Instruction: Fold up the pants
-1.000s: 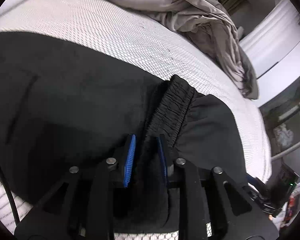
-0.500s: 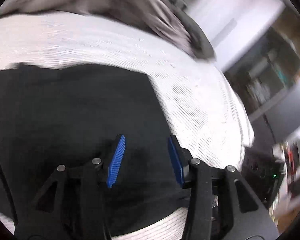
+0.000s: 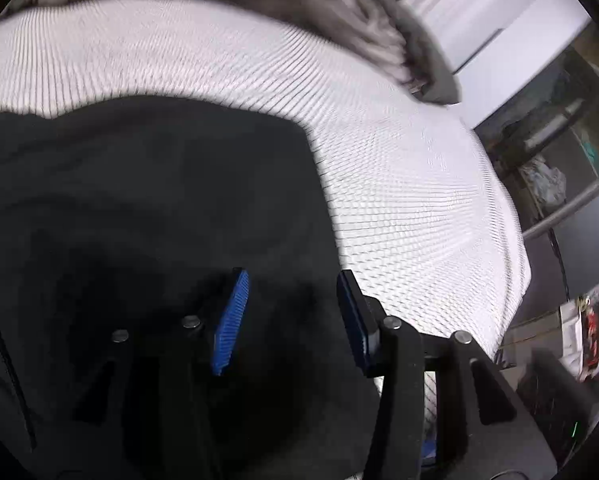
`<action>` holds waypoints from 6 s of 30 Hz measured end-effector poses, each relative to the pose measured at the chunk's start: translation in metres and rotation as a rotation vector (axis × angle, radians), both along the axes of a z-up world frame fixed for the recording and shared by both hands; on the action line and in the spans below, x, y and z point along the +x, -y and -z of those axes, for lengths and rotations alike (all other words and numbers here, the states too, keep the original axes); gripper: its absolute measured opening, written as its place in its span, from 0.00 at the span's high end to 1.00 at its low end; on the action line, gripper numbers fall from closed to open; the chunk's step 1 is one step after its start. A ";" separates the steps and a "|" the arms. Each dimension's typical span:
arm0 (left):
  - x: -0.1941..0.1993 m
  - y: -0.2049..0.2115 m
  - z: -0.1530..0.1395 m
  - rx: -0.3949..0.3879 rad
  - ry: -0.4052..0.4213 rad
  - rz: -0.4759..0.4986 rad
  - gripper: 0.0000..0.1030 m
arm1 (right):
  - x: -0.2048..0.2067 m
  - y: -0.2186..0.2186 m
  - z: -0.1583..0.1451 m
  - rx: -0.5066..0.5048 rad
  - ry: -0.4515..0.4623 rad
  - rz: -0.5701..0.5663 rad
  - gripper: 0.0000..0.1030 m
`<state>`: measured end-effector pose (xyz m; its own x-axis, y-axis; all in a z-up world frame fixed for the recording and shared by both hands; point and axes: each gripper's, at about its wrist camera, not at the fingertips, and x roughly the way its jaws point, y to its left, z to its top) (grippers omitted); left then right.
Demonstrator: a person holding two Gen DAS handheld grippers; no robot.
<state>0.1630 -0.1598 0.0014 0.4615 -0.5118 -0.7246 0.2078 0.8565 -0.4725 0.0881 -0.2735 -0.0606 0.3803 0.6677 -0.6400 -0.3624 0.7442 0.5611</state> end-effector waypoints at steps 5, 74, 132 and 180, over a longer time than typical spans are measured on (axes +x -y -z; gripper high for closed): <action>0.000 0.036 -0.004 0.080 0.054 0.143 0.57 | 0.023 -0.008 0.001 0.020 0.000 0.064 0.58; -0.009 -0.039 -0.014 -0.005 0.067 0.089 0.58 | 0.030 -0.008 0.049 0.227 -0.115 0.018 0.63; -0.022 -0.269 0.038 0.072 0.021 -0.302 0.42 | 0.114 -0.039 0.017 -0.238 0.184 0.270 0.46; 0.019 -0.173 0.036 0.249 0.173 0.153 0.51 | 0.165 -0.127 0.072 -0.630 0.296 -0.032 0.37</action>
